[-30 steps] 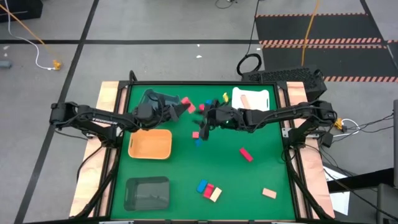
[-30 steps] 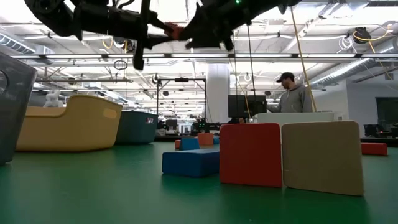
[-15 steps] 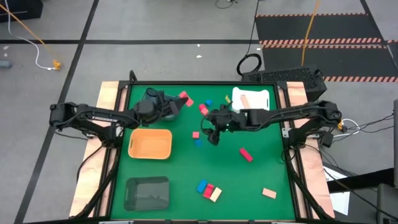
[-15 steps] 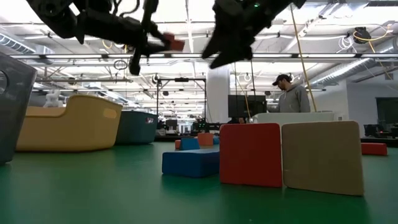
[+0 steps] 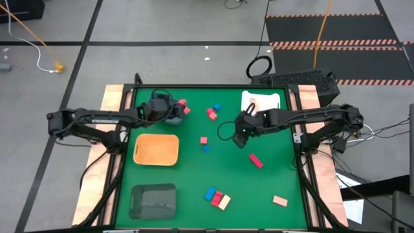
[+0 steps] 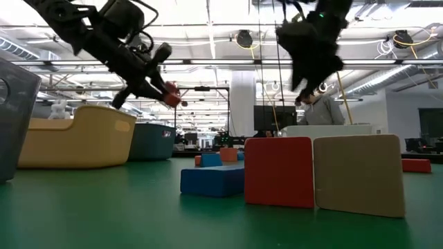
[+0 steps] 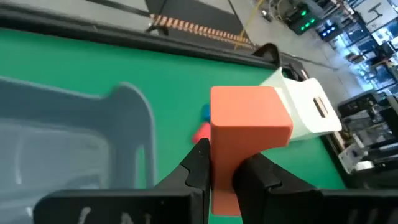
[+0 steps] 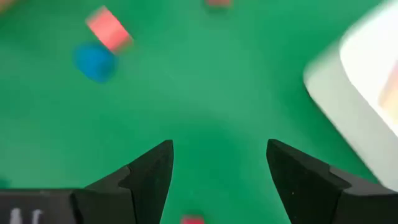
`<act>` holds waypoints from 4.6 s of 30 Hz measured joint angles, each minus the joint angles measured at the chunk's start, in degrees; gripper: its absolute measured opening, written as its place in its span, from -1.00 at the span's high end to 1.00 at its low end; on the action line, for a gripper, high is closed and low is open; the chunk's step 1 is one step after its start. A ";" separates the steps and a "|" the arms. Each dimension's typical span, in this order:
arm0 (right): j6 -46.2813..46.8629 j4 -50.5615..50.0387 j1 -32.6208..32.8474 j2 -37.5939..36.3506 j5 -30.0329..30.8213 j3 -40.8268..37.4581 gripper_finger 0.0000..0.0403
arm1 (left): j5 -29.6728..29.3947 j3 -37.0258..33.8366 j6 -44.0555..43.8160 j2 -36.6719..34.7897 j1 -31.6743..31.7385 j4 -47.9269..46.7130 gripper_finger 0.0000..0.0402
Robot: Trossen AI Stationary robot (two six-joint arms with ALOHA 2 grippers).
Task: Sort & place blocks by color
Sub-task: Put the bottom orange block into the blue bin, then put the middle right red block into the yellow bin
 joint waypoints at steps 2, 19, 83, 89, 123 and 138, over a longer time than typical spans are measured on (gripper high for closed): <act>2.12 -4.71 0.26 0.01 -1.66 -0.04 -0.25 | 0.02 0.09 1.26 -2.55 1.43 -2.83 0.77; 19.77 7.82 6.79 0.03 -17.32 -16.23 -0.25 | 0.04 0.04 5.69 -13.13 6.58 -33.56 0.75; 35.57 28.16 13.89 -5.20 -7.83 -33.32 0.01 | 11.56 0.04 15.03 -13.18 6.58 -2.01 -0.25; 27.69 28.62 13.92 -5.17 -7.99 -34.50 0.16 | 11.54 0.02 10.87 -13.14 6.58 2.59 -0.25; -7.57 76.75 1.92 -8.82 3.99 -34.69 0.60 | 15.69 0.02 -9.11 -11.98 -7.22 8.18 -0.25; -21.71 68.01 -1.18 -8.82 3.74 -22.38 0.60 | 18.45 0.00 -14.54 0.79 -11.59 25.36 -0.25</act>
